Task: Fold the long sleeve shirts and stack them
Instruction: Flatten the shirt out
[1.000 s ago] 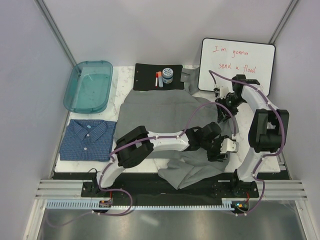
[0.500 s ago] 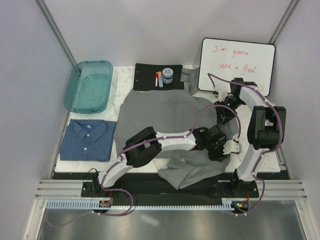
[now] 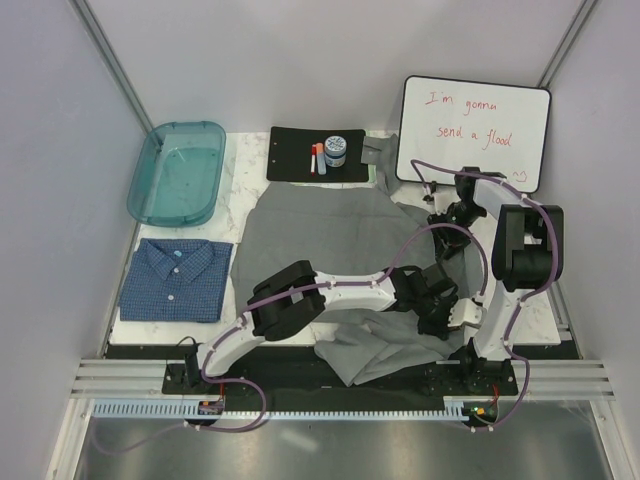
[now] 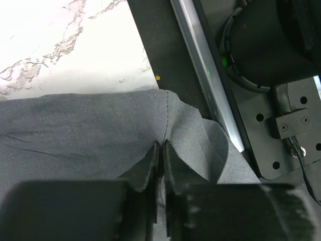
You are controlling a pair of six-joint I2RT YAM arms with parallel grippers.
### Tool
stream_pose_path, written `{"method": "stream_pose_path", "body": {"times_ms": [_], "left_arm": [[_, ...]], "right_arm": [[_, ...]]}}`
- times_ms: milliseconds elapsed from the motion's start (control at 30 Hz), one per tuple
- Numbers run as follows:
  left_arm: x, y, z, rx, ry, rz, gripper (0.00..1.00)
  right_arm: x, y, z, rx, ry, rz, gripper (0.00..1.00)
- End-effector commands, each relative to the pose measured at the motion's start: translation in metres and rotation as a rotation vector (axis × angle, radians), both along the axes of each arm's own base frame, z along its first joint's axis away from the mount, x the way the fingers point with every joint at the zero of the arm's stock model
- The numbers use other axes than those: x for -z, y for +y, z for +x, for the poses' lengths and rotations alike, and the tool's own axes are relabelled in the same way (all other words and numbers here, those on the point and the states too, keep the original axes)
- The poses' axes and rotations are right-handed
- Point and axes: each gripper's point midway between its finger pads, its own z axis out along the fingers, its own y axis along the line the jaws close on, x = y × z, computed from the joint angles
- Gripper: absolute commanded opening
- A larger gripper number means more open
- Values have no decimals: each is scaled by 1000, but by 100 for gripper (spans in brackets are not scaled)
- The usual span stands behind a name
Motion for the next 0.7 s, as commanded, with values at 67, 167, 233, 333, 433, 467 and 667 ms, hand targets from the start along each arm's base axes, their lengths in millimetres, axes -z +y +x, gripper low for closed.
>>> {"method": "stream_pose_path", "body": {"times_ms": [67,167,233,333,433,467,667], "left_arm": [[-32,14,-23,35,30,-31,33],[-59,37,-3,-46,63,-44,39],[-75,58,19,-104,88,-63,46],[-104,97,48,-200,110,-102,57],[-126,135,78,-293,96,-117,60],[-121,151,84,-328,111,-68,60],[-76,276,175,-639,5,150,57]], "right_arm": [[-14,1,14,-46,-83,23,42],[-35,9,19,-66,-136,66,44],[-47,12,22,-78,-172,81,45],[-62,15,28,-84,-210,99,46],[-81,18,34,-78,-258,116,47],[-84,18,35,-74,-267,109,47],[-72,-8,15,-74,-243,-40,45]]}}
